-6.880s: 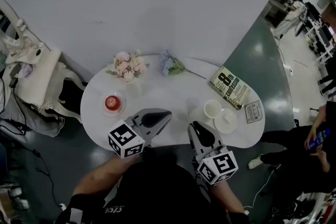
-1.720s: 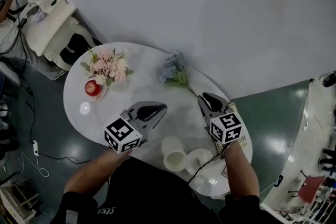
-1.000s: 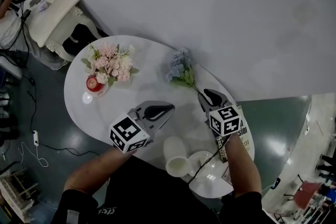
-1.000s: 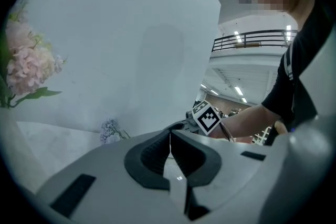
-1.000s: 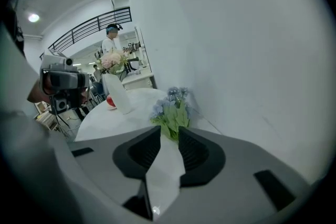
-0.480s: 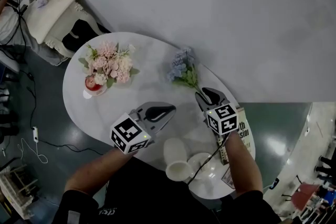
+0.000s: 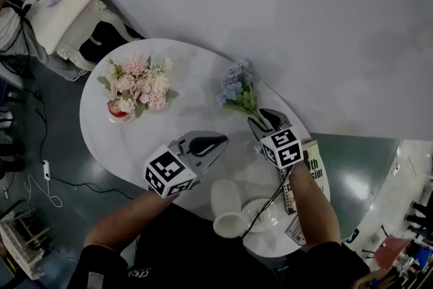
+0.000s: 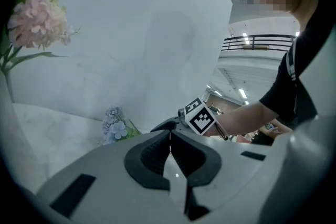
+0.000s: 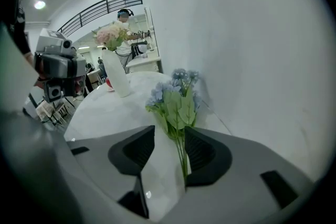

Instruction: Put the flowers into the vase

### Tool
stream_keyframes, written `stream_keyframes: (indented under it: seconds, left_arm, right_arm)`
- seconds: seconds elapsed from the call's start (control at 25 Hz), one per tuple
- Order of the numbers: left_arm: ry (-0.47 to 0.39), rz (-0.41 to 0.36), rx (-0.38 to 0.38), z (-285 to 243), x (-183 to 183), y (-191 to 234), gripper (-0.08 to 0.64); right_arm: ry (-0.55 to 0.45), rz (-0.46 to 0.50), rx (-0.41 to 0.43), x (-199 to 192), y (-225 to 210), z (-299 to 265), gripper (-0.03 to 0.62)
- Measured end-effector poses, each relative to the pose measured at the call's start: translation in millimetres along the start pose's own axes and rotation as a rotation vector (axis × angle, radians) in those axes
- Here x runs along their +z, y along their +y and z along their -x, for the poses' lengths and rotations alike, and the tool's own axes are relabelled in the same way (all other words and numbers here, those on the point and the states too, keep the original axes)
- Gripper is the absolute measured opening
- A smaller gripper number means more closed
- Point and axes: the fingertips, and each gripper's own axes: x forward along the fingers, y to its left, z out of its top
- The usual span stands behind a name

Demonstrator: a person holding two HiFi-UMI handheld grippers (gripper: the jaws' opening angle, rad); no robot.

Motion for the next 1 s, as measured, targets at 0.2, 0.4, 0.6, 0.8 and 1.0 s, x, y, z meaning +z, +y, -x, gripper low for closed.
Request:
stream_keyframes:
  seconds: [0.2,0.4,0.6,0.8,1.0]
  left_arm:
    - [0.009,0.014,0.001,-1.2,-5.8,6.2,0.011]
    - [0.012,0.024,-0.005,-2.4,-7.3,8.2,0.011]
    - [0.021,0.026,-0.014,-2.7,-11.8,8.6,0.011]
    - [0.027,0.03,-0.024,-1.7,-13.8,10.3,0.011]
    - [0.03,0.038,-0.028,1.2,-15.6,13.8,0.011]
  right_arm:
    - [0.039,0.036,-0.004,-2.1,-2.7,-13.6,0.188]
    - [0.078,0.039,0.0,-6.8,-5.8,-22.4,0.213]
    - [0.116,0.032,-0.001,-13.1,-9.9,-32.1,0.233]
    - [0.147,0.042,0.003,-13.1,-11.4,-41.8,0.245]
    - [0.192,0.039,-0.011,-14.8,-13.2,-51.1,0.249]
